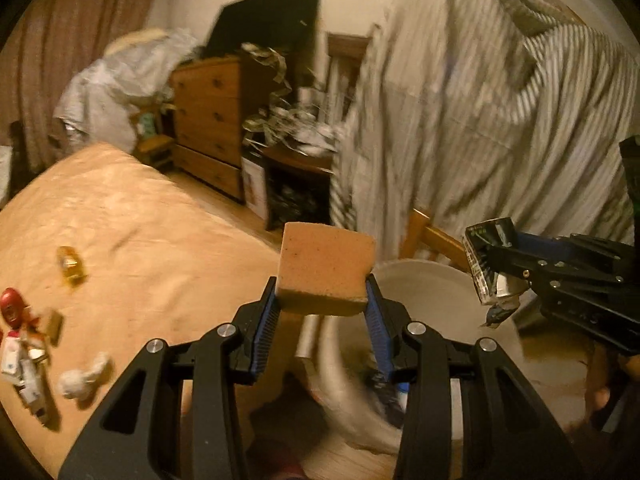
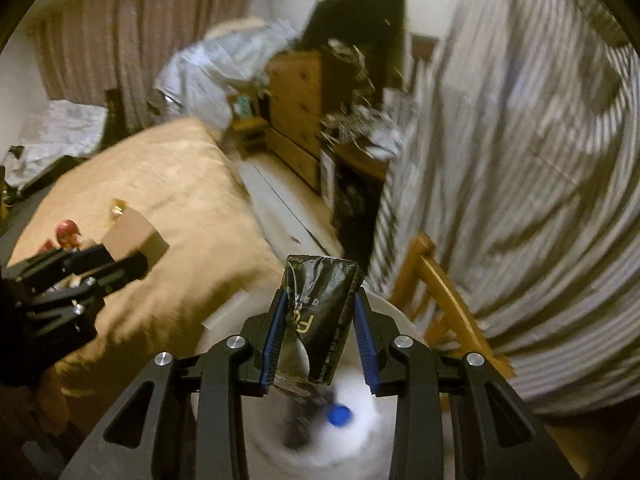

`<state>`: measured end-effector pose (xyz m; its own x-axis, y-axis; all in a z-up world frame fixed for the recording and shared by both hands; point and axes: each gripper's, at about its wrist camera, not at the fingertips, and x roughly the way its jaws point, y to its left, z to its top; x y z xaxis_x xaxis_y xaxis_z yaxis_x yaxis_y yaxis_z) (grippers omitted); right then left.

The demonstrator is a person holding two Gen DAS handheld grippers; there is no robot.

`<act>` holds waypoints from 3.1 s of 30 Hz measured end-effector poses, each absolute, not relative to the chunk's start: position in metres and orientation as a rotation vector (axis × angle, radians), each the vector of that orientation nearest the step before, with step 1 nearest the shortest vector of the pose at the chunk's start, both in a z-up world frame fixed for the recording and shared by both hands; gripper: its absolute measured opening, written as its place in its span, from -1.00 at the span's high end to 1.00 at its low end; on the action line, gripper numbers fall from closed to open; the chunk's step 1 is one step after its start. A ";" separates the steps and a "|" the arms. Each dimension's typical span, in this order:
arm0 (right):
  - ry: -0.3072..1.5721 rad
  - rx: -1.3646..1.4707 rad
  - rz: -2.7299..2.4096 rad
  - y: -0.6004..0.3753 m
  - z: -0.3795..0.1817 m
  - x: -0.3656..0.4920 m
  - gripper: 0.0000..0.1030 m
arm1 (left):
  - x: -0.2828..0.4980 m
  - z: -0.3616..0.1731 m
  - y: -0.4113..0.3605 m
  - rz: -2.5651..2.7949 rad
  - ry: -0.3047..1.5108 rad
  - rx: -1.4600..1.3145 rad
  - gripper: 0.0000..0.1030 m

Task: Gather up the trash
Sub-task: 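Carry the sponge and black packet to the white bucket and release them, then move both tools back over the trash on the bed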

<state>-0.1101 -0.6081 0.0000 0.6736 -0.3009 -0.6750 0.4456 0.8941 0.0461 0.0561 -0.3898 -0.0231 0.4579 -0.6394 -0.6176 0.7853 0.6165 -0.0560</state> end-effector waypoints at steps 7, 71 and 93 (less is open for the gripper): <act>0.863 0.296 -0.408 -0.646 -0.013 -0.130 0.33 | 0.046 -0.032 -0.429 -0.963 0.736 0.343 0.21; 0.438 0.114 -0.031 -0.404 0.013 -0.045 -0.67 | 0.143 -0.044 -0.184 -0.454 0.676 0.176 -0.49; 0.697 0.194 0.149 -0.320 -0.080 0.067 -0.81 | 0.243 -0.090 0.005 -0.138 0.796 -0.049 -0.49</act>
<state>0.0674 -0.3199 -0.0803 0.7574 0.2002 -0.6215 -0.0711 0.9715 0.2263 0.2425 0.0055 -0.0904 0.6911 -0.1422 -0.7086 0.1049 0.9898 -0.0963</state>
